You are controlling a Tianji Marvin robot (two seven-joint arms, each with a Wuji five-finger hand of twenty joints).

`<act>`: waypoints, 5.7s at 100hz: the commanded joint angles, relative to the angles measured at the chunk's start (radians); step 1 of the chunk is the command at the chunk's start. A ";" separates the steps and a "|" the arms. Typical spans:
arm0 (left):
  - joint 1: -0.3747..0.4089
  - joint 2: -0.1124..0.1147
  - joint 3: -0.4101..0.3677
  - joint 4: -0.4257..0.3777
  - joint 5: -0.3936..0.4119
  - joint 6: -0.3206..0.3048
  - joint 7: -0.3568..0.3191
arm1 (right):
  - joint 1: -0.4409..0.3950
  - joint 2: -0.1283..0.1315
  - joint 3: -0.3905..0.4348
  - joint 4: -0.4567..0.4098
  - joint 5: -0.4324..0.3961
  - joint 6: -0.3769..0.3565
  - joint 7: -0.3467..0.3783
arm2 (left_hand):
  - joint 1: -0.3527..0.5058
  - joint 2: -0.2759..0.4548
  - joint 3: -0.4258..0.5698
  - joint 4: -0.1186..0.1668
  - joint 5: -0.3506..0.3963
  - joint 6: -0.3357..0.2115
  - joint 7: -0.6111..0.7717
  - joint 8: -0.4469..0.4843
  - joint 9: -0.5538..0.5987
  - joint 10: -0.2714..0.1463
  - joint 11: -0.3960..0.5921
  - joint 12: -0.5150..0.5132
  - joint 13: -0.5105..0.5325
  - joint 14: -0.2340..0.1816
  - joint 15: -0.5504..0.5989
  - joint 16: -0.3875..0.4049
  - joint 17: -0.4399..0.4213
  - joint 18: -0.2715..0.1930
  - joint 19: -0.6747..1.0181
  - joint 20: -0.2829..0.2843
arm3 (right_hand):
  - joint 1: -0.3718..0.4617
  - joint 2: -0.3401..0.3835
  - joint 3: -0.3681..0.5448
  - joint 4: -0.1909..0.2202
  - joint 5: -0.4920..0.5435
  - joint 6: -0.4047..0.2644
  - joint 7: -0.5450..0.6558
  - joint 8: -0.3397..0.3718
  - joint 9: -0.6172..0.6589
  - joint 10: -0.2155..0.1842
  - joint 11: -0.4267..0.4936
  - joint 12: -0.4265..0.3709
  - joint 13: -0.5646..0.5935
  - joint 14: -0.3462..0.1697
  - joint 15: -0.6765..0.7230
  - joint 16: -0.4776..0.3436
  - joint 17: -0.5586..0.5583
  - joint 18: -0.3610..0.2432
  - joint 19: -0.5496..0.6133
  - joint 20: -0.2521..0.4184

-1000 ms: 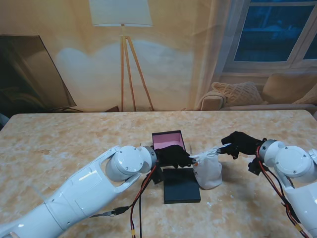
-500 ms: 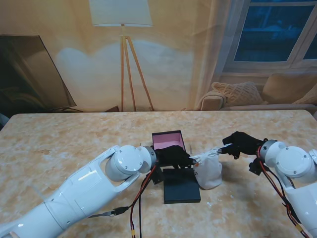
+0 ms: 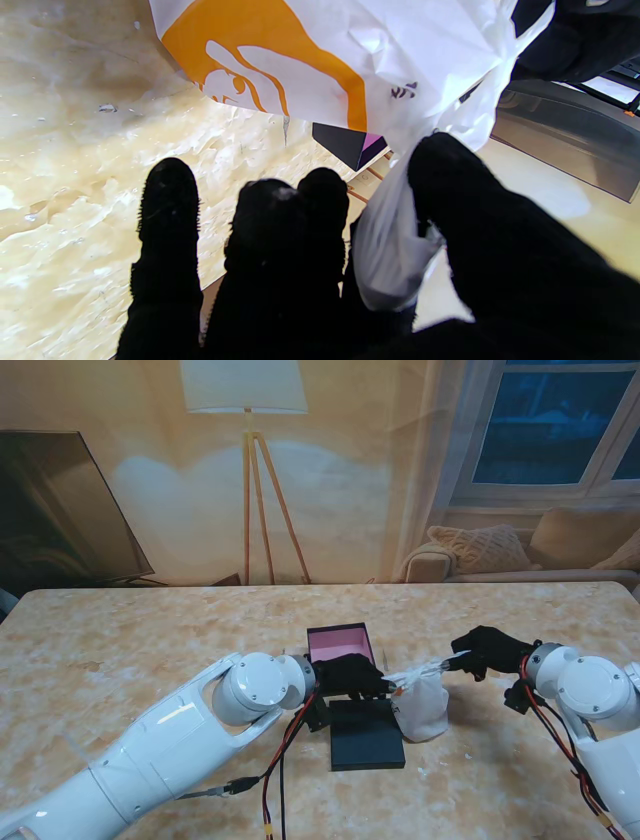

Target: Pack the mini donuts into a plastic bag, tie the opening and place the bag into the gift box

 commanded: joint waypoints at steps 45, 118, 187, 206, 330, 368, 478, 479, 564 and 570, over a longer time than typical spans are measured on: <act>-0.002 0.016 0.000 0.010 -0.006 0.005 -0.035 | -0.004 0.001 0.013 0.022 -0.021 -0.001 0.000 | 0.000 -0.002 -0.027 0.008 0.086 0.079 0.065 -0.002 0.029 -0.018 0.021 0.015 0.034 0.012 0.029 0.026 0.009 0.013 0.031 0.025 | 0.026 0.012 0.030 0.019 0.061 0.027 0.135 0.006 0.029 0.017 0.033 0.037 0.031 -0.034 0.021 0.038 -0.004 0.008 0.021 0.014; -0.010 0.018 0.006 0.014 -0.012 0.006 -0.051 | 0.004 -0.001 0.013 0.041 -0.047 -0.009 -0.021 | 0.008 0.003 -0.040 0.009 0.089 0.080 0.065 -0.002 0.032 -0.021 0.022 0.018 0.033 0.010 0.026 0.026 0.007 0.013 0.028 0.021 | 0.027 0.013 0.033 0.021 0.062 0.033 0.139 0.007 0.030 0.019 0.040 0.039 0.034 -0.035 0.032 0.040 -0.002 0.009 0.025 0.014; -0.014 0.013 0.011 0.013 -0.025 0.011 -0.048 | 0.020 0.007 0.029 0.076 -0.028 -0.058 0.014 | 0.000 0.007 -0.044 0.010 0.069 0.080 0.060 0.002 0.032 -0.019 0.034 0.031 0.032 0.009 0.029 0.029 0.009 0.010 0.033 0.022 | 0.012 0.036 0.001 0.048 0.055 0.025 0.131 0.008 0.023 0.023 0.045 0.026 0.027 -0.039 0.040 0.041 -0.007 0.005 0.024 0.013; -0.010 0.015 0.008 0.011 -0.021 0.012 -0.049 | 0.037 0.005 0.026 0.110 -0.034 -0.065 0.002 | -0.001 0.007 -0.044 0.010 0.072 0.084 0.059 0.001 0.034 -0.021 0.034 0.032 0.035 0.008 0.030 0.029 0.010 0.010 0.034 0.021 | 0.014 0.035 0.003 0.046 0.055 0.025 0.131 0.009 0.022 0.023 0.046 0.026 0.026 -0.037 0.039 0.041 -0.008 0.005 0.025 0.013; 0.014 0.020 -0.012 -0.042 -0.014 0.015 -0.028 | -0.036 0.020 0.068 0.019 0.004 -0.120 0.069 | 0.005 -0.003 -0.056 -0.002 -0.213 -0.002 -0.651 -0.523 -0.020 -0.009 -0.005 0.006 0.037 0.007 0.052 0.049 0.012 0.002 0.046 0.033 | 0.013 0.099 -0.301 -0.051 -0.290 0.014 -0.578 -0.424 -0.146 0.117 -0.276 -0.184 -0.169 0.083 -0.300 -0.049 -0.108 0.035 -0.033 0.051; 0.028 0.029 -0.026 -0.079 -0.010 0.025 -0.033 | -0.087 0.024 0.096 -0.052 -0.012 -0.170 0.070 | -0.011 0.002 -0.051 0.010 -0.214 0.055 -0.924 -0.674 -0.020 0.005 -0.007 0.000 0.090 0.015 0.124 0.121 0.041 0.009 0.092 0.054 | 0.016 0.179 -0.348 -0.017 -0.455 0.105 -0.783 -0.597 -0.202 0.128 -0.342 -0.224 -0.220 0.104 -0.371 -0.071 -0.133 0.035 -0.044 0.065; 0.080 0.056 -0.049 -0.180 0.214 -0.039 0.042 | -0.137 0.009 0.140 -0.093 -0.100 -0.258 -0.050 | -0.096 -0.001 -0.081 0.006 -0.309 0.164 -1.248 -0.805 -0.183 0.057 0.004 0.106 0.009 -0.001 0.412 0.501 0.038 -0.097 0.344 0.270 | -0.011 0.325 -0.460 0.077 -0.547 0.307 -1.128 -0.647 -0.420 0.269 -0.613 -0.392 -0.447 0.239 -0.730 -0.226 -0.275 0.083 -0.108 0.096; 0.081 0.056 -0.049 -0.180 0.218 -0.042 0.045 | -0.137 0.009 0.140 -0.094 -0.100 -0.259 -0.051 | -0.097 -0.001 -0.081 0.006 -0.312 0.164 -1.250 -0.806 -0.186 0.056 0.003 0.107 0.006 -0.002 0.410 0.501 0.036 -0.097 0.343 0.270 | -0.010 0.327 -0.460 0.077 -0.551 0.310 -1.131 -0.649 -0.422 0.270 -0.614 -0.392 -0.449 0.239 -0.731 -0.227 -0.277 0.083 -0.109 0.096; 0.092 0.062 -0.057 -0.166 0.286 -0.157 0.073 | -0.143 0.003 0.123 -0.092 -0.087 -0.249 -0.070 | -0.058 0.040 -0.137 0.019 -0.407 -0.091 -1.154 -0.818 -0.272 0.044 -0.233 -0.160 -0.161 -0.007 -0.129 -0.105 -0.061 -0.049 -0.116 -0.070 | 0.016 0.366 -0.518 0.084 -0.598 0.297 -1.158 -0.675 -0.420 0.269 -0.605 -0.386 -0.448 0.243 -0.733 -0.225 -0.287 0.089 -0.113 0.099; 0.091 0.063 -0.055 -0.163 0.297 -0.166 0.075 | -0.143 0.002 0.122 -0.092 -0.088 -0.251 -0.073 | -0.058 0.042 -0.141 0.020 -0.439 -0.076 -1.189 -0.847 -0.279 0.038 -0.239 -0.173 -0.161 -0.013 -0.139 -0.125 -0.061 -0.054 -0.121 -0.076 | 0.016 0.366 -0.521 0.084 -0.596 0.299 -1.158 -0.676 -0.421 0.271 -0.605 -0.386 -0.448 0.242 -0.733 -0.225 -0.288 0.090 -0.114 0.099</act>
